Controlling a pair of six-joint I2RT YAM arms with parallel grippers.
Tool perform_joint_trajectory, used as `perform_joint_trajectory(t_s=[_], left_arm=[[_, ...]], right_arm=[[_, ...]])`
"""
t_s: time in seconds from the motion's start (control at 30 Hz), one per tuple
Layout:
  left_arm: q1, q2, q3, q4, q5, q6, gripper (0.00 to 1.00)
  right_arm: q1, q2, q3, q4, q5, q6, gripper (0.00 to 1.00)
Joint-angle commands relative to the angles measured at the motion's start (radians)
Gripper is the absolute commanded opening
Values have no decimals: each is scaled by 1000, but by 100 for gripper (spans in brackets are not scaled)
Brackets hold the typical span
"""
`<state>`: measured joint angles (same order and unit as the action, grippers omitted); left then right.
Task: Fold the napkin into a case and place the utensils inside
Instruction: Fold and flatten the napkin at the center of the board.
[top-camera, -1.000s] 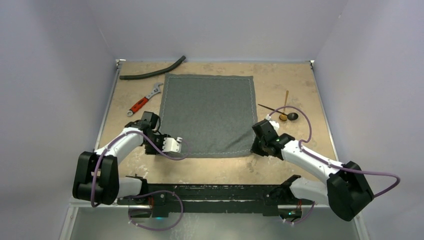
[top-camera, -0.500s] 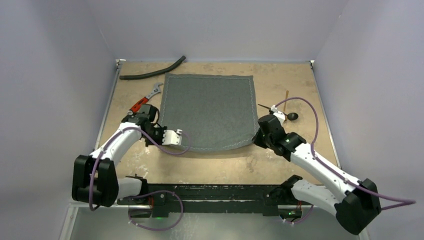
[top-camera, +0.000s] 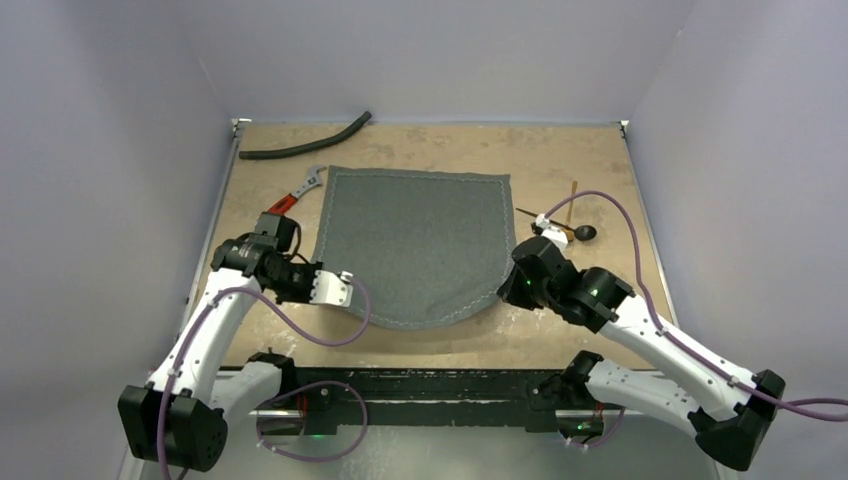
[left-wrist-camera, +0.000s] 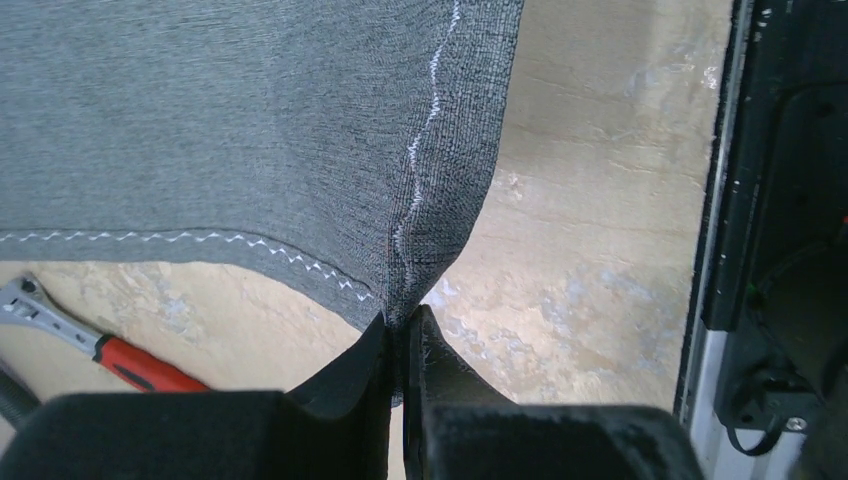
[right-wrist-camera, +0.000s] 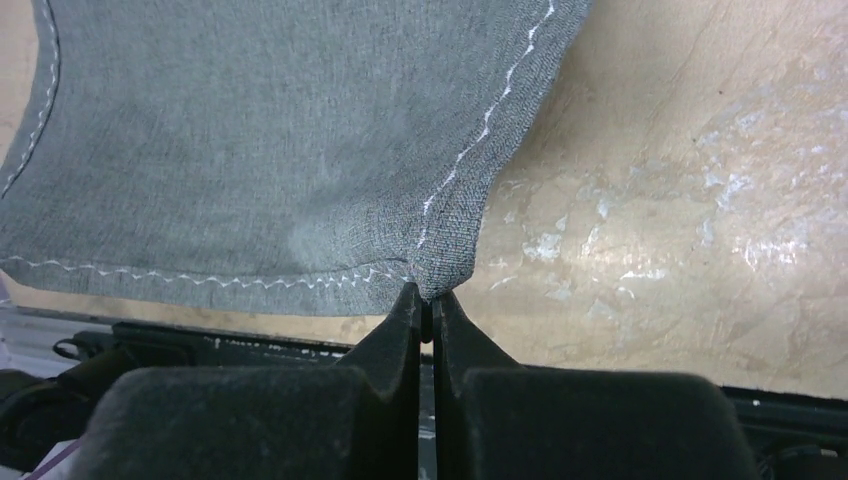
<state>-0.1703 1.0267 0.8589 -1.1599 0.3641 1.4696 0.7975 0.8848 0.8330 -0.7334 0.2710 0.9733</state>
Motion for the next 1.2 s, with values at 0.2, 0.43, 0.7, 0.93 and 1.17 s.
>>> perform_joint_trajectory(t_s=[0.2, 0.43, 0.7, 0.93, 1.17], left_arm=[[6, -59, 138, -47, 46, -41, 0], [5, 43, 61, 529, -115, -327, 0], [-15, 383, 233, 857, -282, -558, 0], [-77, 613, 392, 885, -510, -629, 0], [-108, 780, 507, 879, -647, -674, 0]], right_arm=[[13, -25, 98, -134, 97, 78, 0], [-24, 178, 242, 27, 289, -11, 0], [-269, 429, 340, 340, 233, -205, 0], [-362, 655, 463, 420, 220, -277, 0], [-417, 793, 498, 469, 184, -299, 0]])
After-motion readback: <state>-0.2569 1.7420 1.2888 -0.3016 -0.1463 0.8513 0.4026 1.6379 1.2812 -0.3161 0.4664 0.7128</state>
